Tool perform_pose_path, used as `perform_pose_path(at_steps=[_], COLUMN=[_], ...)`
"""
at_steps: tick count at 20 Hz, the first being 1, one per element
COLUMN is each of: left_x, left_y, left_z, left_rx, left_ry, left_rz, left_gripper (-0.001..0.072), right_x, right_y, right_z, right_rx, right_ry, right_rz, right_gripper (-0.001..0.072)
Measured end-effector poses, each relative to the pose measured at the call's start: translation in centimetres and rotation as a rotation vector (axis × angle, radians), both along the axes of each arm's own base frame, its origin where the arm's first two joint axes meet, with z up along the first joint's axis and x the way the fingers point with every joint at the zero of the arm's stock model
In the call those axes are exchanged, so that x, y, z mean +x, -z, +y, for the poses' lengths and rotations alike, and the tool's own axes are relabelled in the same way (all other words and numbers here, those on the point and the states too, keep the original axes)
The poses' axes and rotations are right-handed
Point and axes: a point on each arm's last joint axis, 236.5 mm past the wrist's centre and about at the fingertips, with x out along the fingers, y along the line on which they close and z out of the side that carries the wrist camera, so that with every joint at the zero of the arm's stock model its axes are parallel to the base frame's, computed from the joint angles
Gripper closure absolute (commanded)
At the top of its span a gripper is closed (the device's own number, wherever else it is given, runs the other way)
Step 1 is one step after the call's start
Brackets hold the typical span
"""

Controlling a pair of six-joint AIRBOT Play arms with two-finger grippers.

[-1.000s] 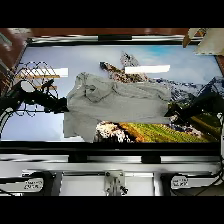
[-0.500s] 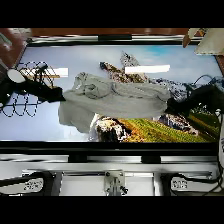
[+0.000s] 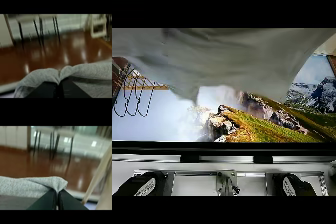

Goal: Fold the shirts.

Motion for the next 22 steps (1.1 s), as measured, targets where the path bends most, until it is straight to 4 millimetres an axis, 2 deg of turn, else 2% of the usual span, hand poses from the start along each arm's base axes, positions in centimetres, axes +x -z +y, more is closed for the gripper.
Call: perform_pose_path(at_steps=[1,2,4,6,7,9,11,13,14,16,18,20,22], left_x=[-3.5,-6.6,-10.2,-12.1,-12.3,-10.9,-7.8,-2.8,0.1,5.7,11.3,16.0,19.8], left_y=[-2.2,-3.7,-4.8,-5.4,-5.4,-4.7,-2.8,1.1,3.7,9.8,17.4,24.9,32.0], left_z=[0.1,0.1,0.2,0.4,0.4,0.5,0.3,0.1,0.0,-0.3,-0.7,-1.5,-2.5], left_rx=[-0.003,-0.006,-0.006,-0.006,-0.006,0.003,0.017,0.041,0.053,0.03,0.0,-0.017,-0.02], left_ry=[-0.006,-0.008,-0.013,-0.025,-0.025,-0.028,-0.024,-0.013,-0.004,0.015,0.032,0.051,0.075], left_rz=[-0.086,-0.154,-0.218,-0.259,-0.261,-0.225,-0.138,0.024,0.123,0.343,0.582,0.778,0.933], left_gripper=[0.0676,0.0676,0.0675,0.0676,0.0676,0.0675,0.0676,0.0676,0.0676,0.0676,0.0676,0.0676,0.0676], right_x=[-2.9,-5.4,-8.5,-9.7,-9.6,-8.4,-5.4,-1.6,0.4,4.6,8.4,12.1,15.6], right_y=[-2.2,-3.6,-4.6,-4.3,-3.6,-1.7,2.0,7.1,10.2,17.4,23.8,30.4,36.1], right_z=[0.4,0.7,0.4,-0.2,-0.5,-1.2,-2.1,-3.1,-3.6,-4.7,-5.8,-6.9,-7.3], right_rx=[-0.013,-0.016,-0.021,-0.025,-0.025,-0.021,-0.008,0.012,0.025,0.066,0.107,0.147,0.198], right_ry=[0.017,0.035,0.085,0.126,0.14,0.155,0.157,0.146,0.138,0.122,0.113,0.106,0.089], right_rz=[-0.077,-0.126,-0.162,-0.147,-0.117,-0.028,0.131,0.341,0.458,0.702,0.878,1.028,1.121], right_gripper=[0.0642,0.0642,0.0642,0.0642,0.0642,0.0642,0.0641,0.0642,0.0642,0.0642,0.0642,0.0642,0.0642])
